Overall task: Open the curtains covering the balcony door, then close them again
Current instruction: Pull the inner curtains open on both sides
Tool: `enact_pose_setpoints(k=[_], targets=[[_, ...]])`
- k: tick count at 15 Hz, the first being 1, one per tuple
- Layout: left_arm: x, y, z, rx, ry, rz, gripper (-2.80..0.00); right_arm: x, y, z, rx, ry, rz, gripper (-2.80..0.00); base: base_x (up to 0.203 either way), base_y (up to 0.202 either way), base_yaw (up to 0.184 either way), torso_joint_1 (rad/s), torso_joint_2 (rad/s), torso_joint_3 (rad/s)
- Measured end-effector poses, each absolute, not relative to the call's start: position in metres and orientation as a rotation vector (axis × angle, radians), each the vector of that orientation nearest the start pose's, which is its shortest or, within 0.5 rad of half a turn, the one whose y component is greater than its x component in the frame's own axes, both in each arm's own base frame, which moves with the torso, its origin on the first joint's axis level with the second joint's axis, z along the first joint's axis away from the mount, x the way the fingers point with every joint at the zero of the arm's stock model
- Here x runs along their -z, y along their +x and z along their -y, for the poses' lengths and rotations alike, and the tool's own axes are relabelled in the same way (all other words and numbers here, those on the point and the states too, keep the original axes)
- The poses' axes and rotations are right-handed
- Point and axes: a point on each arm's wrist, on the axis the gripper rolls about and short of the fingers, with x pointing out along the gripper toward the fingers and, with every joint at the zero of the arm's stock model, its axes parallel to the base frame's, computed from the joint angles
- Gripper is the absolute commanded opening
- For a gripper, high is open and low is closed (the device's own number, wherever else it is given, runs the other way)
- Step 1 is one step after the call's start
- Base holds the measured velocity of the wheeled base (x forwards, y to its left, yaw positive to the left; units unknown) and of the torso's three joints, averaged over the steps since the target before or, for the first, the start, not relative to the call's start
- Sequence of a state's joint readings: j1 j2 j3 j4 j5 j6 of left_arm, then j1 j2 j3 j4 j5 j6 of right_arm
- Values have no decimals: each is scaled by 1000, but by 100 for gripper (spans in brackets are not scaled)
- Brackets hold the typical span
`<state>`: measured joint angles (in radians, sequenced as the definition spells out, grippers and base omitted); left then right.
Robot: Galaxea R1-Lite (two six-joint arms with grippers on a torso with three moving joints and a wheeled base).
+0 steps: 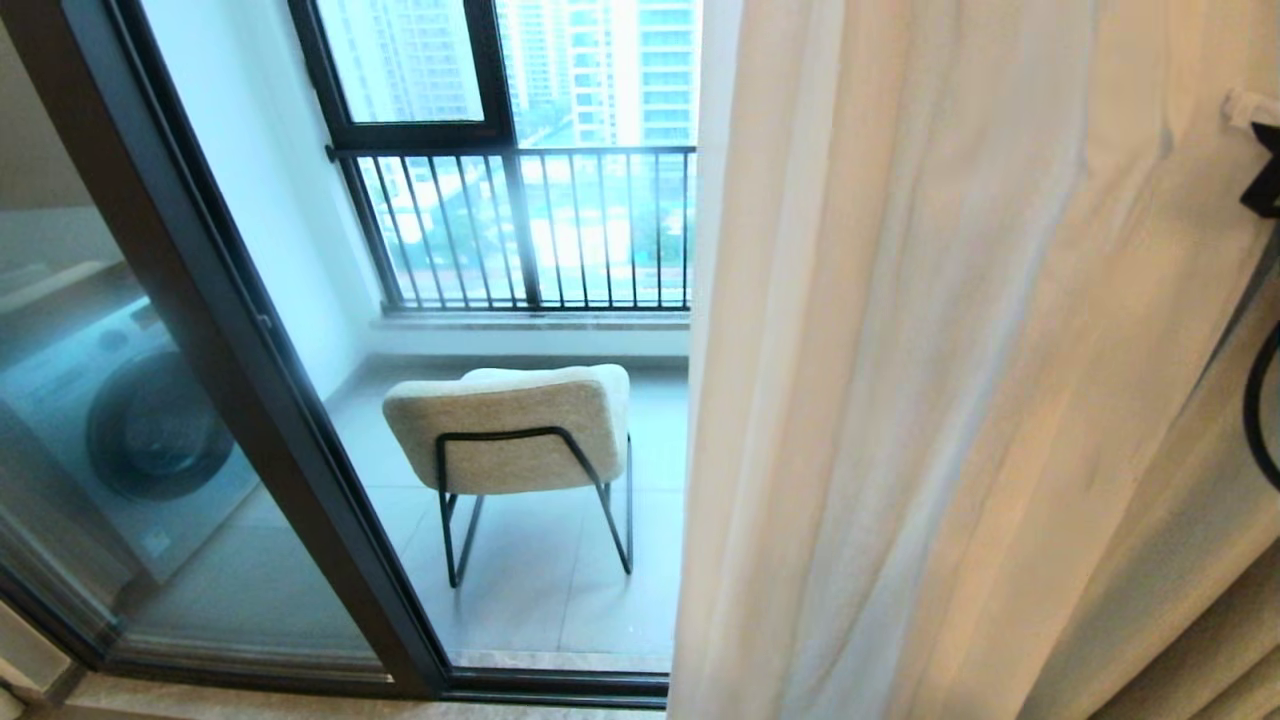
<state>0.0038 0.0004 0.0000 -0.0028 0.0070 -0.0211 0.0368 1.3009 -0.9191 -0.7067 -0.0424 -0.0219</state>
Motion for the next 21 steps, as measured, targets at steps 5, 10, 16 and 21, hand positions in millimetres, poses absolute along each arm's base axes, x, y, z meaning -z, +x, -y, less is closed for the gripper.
enact_pose_setpoints(k=[5, 10, 16, 21], targets=[[-76, -23, 0, -10, -21, 2, -280, -327, 207, -7, 8, -11, 326, -280, 0, 0, 0, 0, 0, 0], [-76, -23, 0, -10, -21, 2, -280, -335, 209, -7, 7, -9, 344, -280, 0, 0, 0, 0, 0, 0], [-76, -23, 0, -10, -21, 2, -280, -376, 223, 2, 31, -12, 434, -280, 0, 0, 0, 0, 0, 0], [-76, -23, 0, -10, -21, 2, -280, -409, 228, 39, 105, -25, 466, -280, 0, 0, 0, 0, 0, 0]])
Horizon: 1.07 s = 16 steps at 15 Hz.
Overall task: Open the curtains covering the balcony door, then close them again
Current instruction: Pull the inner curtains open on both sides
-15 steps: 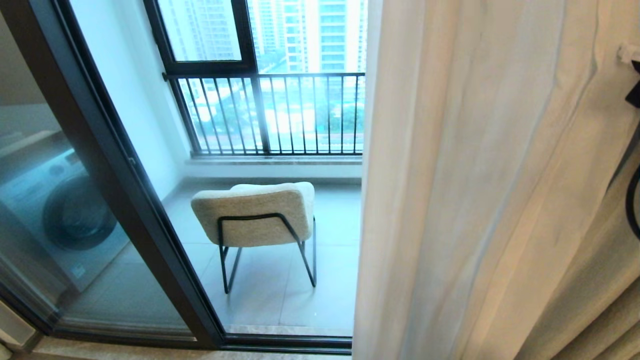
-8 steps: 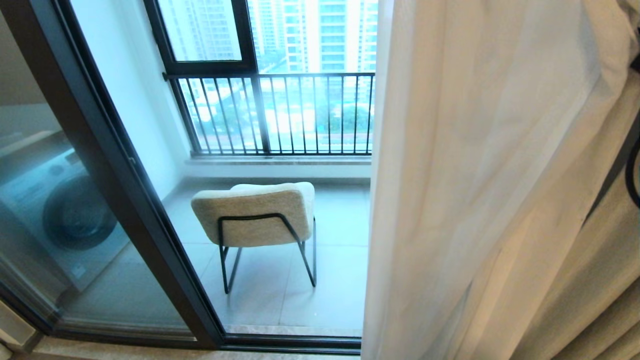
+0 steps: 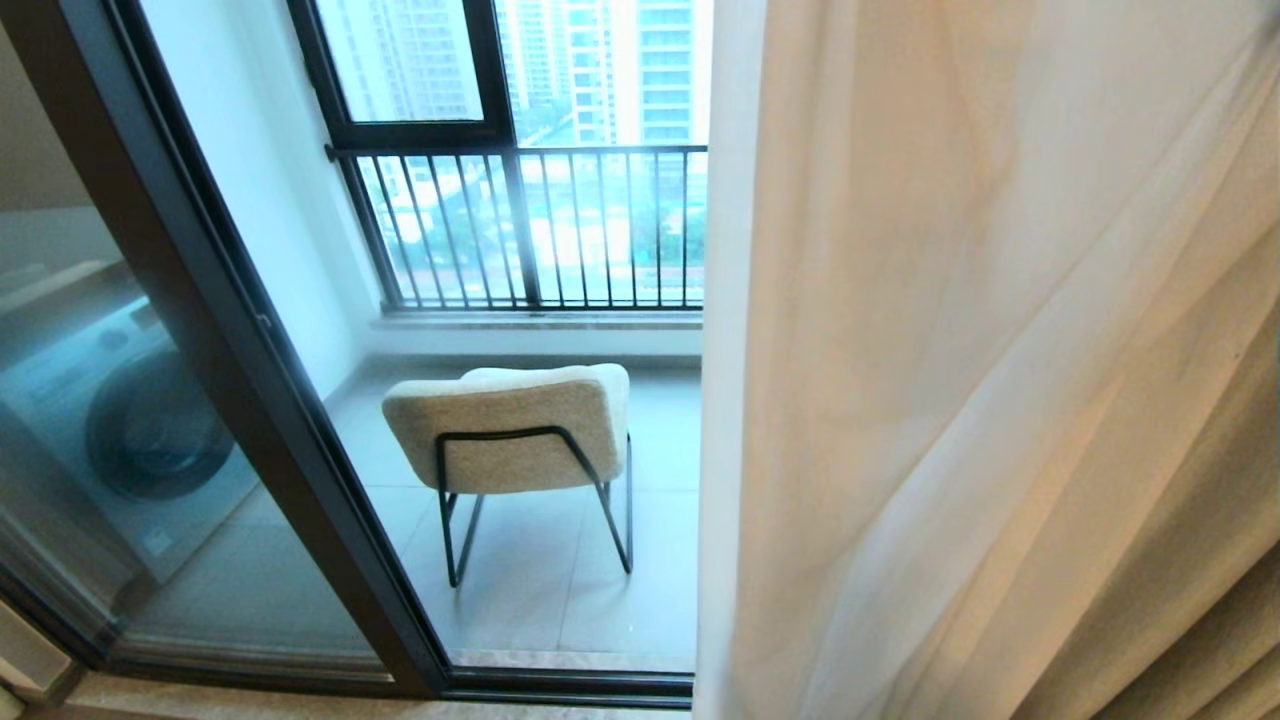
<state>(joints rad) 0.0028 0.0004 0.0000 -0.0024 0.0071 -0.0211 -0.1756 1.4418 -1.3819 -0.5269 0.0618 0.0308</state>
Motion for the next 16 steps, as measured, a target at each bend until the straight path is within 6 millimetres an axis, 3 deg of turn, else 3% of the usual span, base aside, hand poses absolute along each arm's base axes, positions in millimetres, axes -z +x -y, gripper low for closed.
enact_pose_setpoints(k=[7, 16], targets=[[-76, -23, 0, -10, -21, 2, -280, -438, 212, 116, 255, -63, 472, -280, 0, 0, 0, 0, 0, 0], [-76, -23, 0, -10, -21, 2, -280, -419, 194, 223, 528, -111, 425, -280, 0, 0, 0, 0, 0, 0]])
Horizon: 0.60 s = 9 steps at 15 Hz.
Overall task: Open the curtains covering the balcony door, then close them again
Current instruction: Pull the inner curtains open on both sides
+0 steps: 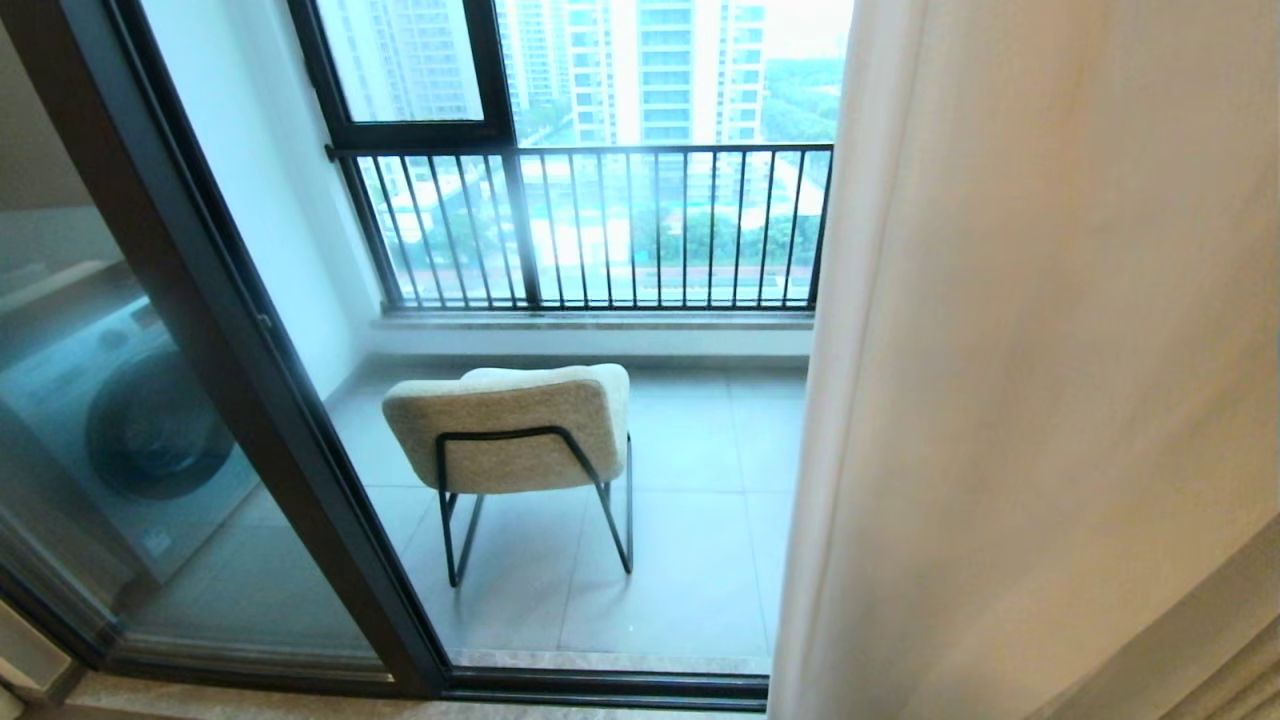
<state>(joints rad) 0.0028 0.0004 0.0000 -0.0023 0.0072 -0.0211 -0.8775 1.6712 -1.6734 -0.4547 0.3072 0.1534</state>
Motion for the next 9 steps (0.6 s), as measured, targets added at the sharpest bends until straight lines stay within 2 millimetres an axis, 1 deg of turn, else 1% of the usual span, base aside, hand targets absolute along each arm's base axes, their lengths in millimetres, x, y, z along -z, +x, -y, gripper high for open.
enact_pose_setpoints(k=[2, 5, 7, 9], targets=[[-76, -23, 0, -10, -21, 2, -280, -413, 190, 248, 589, -120, 416, -280, 0, 0, 0, 0, 0, 0], [-76, -23, 0, -10, -21, 2, -280, -402, 185, 280, 656, -134, 413, -280, 0, 0, 0, 0, 0, 0], [-76, -23, 0, -10, -21, 2, -280, -395, 182, 296, 687, -145, 417, -280, 0, 0, 0, 0, 0, 0], [-76, -23, 0, -10, -21, 2, -280, -388, 181, 307, 697, -144, 405, -280, 0, 0, 0, 0, 0, 0]])
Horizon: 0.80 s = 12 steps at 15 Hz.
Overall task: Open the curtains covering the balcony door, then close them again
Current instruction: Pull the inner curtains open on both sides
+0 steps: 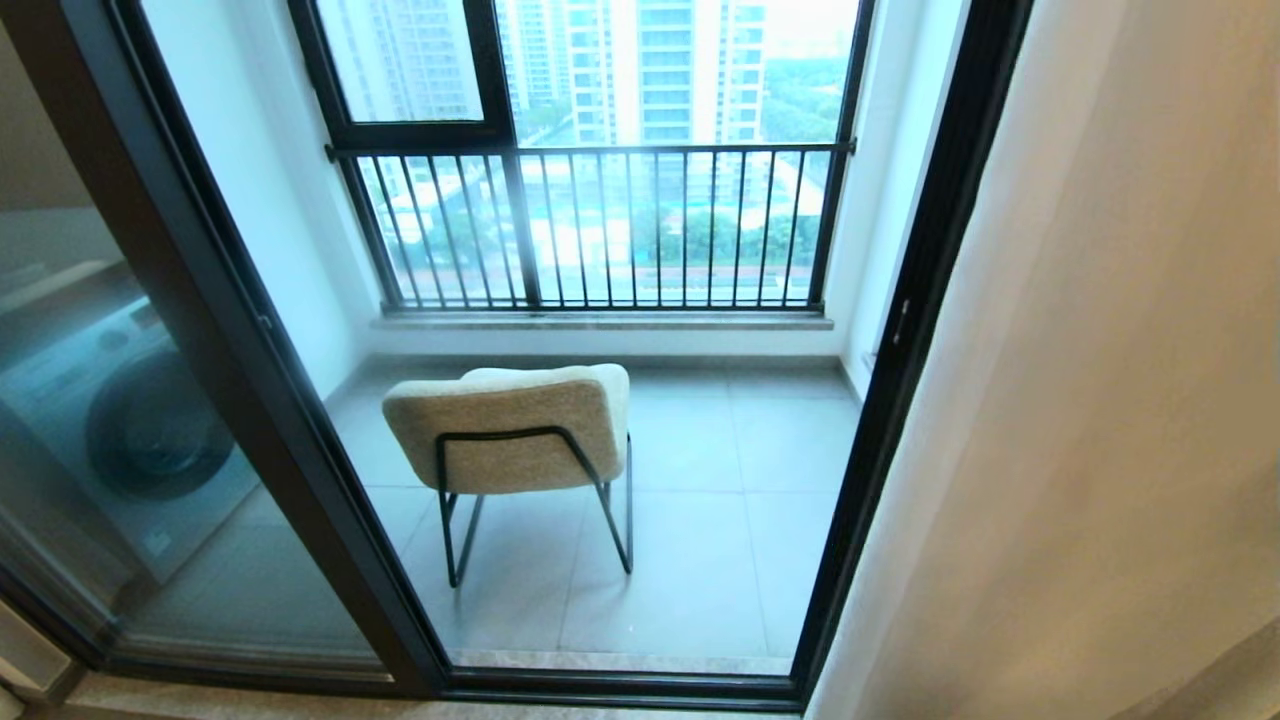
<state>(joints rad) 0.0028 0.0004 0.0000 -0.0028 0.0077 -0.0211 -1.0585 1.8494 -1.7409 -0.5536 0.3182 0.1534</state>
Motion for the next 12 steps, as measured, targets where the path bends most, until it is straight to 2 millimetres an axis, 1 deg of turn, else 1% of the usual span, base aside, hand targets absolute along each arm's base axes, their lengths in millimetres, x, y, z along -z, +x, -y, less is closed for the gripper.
enact_pose_setpoints(k=[3, 9, 12], targets=[[-76, -23, 0, -10, -21, 2, -280, -382, 178, 317, 708, -157, 398, -280, 0, 0, 0, 0, 0, 0], [-76, -23, 0, -10, -21, 2, -280, -369, 168, 340, 762, -205, 400, -280, 0, 0, 0, 0, 0, 0], [-76, -23, 0, -10, -21, 2, -280, -363, 167, 347, 767, -221, 392, -280, 0, 0, 0, 0, 0, 0]])
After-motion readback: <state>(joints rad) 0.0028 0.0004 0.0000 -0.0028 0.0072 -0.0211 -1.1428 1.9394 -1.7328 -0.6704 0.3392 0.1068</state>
